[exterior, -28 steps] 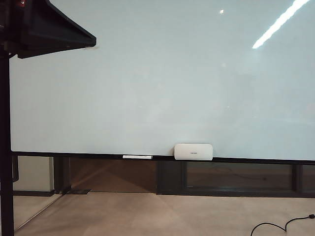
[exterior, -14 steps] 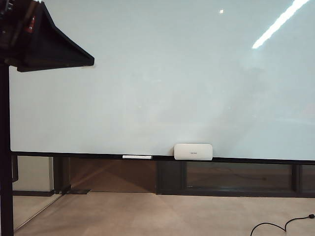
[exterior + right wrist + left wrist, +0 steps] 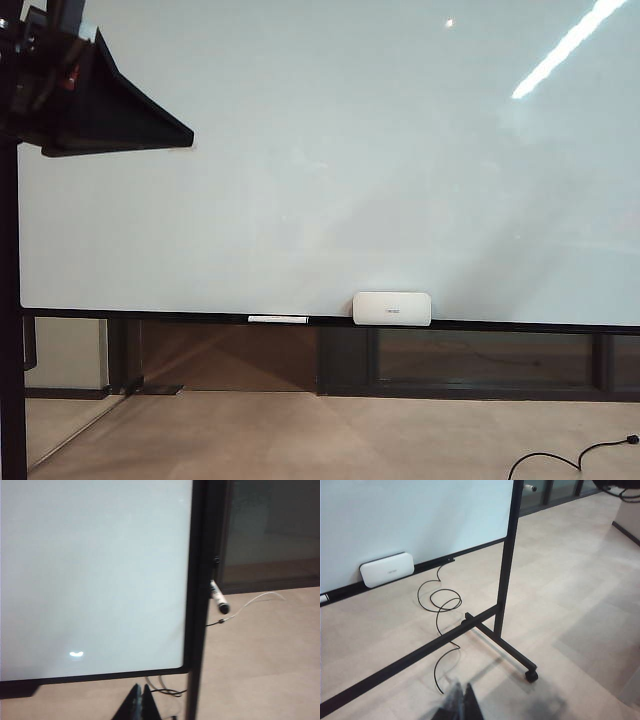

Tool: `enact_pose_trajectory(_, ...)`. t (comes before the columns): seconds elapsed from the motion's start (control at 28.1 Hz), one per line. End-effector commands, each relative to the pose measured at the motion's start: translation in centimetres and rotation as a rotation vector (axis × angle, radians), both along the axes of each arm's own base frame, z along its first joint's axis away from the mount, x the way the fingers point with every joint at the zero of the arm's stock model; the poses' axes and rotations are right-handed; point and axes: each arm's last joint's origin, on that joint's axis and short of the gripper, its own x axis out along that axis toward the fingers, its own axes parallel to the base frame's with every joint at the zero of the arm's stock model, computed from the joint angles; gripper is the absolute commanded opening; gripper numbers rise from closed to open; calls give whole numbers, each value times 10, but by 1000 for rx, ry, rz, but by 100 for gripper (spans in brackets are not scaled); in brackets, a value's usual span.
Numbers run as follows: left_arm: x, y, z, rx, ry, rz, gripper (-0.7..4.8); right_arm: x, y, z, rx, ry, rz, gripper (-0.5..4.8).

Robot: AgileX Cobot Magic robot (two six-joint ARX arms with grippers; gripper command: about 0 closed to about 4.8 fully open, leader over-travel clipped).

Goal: Reach to the right to find the marker pen, pick it up, and write the number 12 on the whiteboard.

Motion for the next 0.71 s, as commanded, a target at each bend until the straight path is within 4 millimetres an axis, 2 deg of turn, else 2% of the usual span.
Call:
enact_pose_trajectory(0.04, 2, -1, 3, -12, -31, -5, -5, 6, -17, 3, -21, -13, -27, -4)
enact_pose_trajectory(0.21, 6, -3, 1, -15, -48, -1, -5, 20, -32, -13, -24, -20, -70, -4)
enact_pose_trajectory(0.5, 13, -7, -8, 7, -28, 19, -5, 55, -48, -61, -24, -20, -57, -4)
enact_pose_trajectory(0.71, 16, -8, -8, 2, -50, 48, -5, 75, -58, -75, -99, -145, -31, -1)
